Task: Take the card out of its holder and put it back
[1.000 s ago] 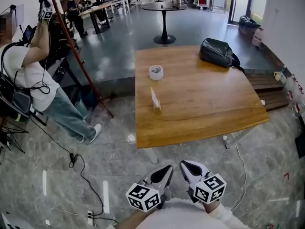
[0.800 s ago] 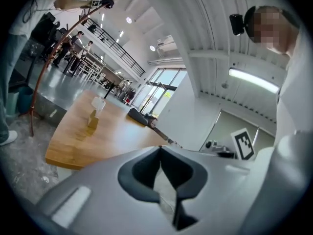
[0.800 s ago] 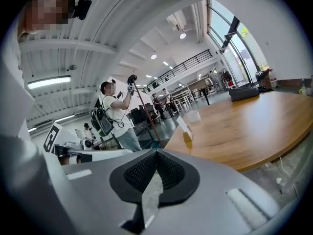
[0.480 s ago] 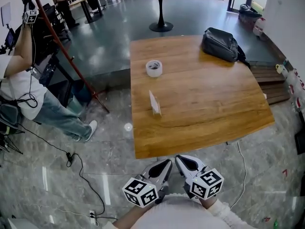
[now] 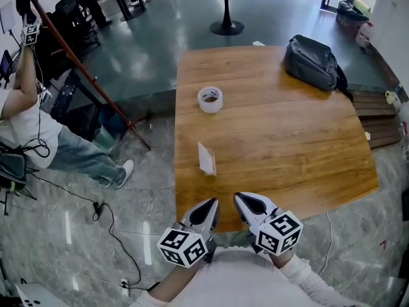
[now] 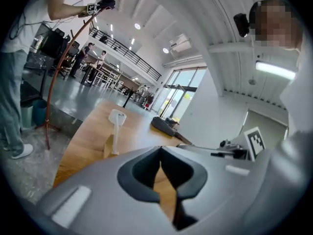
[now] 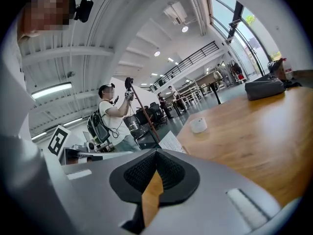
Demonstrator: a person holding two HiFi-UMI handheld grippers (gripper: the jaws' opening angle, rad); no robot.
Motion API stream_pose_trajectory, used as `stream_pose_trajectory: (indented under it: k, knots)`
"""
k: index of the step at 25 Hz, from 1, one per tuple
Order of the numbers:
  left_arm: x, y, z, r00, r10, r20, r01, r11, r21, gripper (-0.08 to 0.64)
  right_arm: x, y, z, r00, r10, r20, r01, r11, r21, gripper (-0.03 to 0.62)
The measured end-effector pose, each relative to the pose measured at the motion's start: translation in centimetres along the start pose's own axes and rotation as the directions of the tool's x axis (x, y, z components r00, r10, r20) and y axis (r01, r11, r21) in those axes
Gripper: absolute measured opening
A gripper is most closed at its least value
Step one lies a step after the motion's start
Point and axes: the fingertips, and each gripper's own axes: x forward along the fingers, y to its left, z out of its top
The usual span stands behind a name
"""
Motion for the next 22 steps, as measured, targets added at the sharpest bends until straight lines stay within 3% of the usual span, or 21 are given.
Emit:
stream_pose_trajectory:
  k: [8,17,22]
  knots:
    - [2.6,4.3,1.9,0.992,0.13,0.001,-0.129,0.99,-0.047,0.009,3.4,-3.3,0.6,0.996,0.065,-0.059,-0.063,0.997,0.039,-0.004]
    - [4.1,7.7,4.8,0.986,0.097,-0.139,-0.096,0.995,0.009,0.009,5.6,-4.8,1.2,0.997,0.024,-0.074,-0.02,0.999,0.049,-0.004]
    - [5.5,9.0,6.0,0.981,0.097,-0.171,-0.093,0.995,0.03,0.014,6.4,-5.7,1.1,0.997,0.004,-0.08,0.001,0.998,0.066,-0.004]
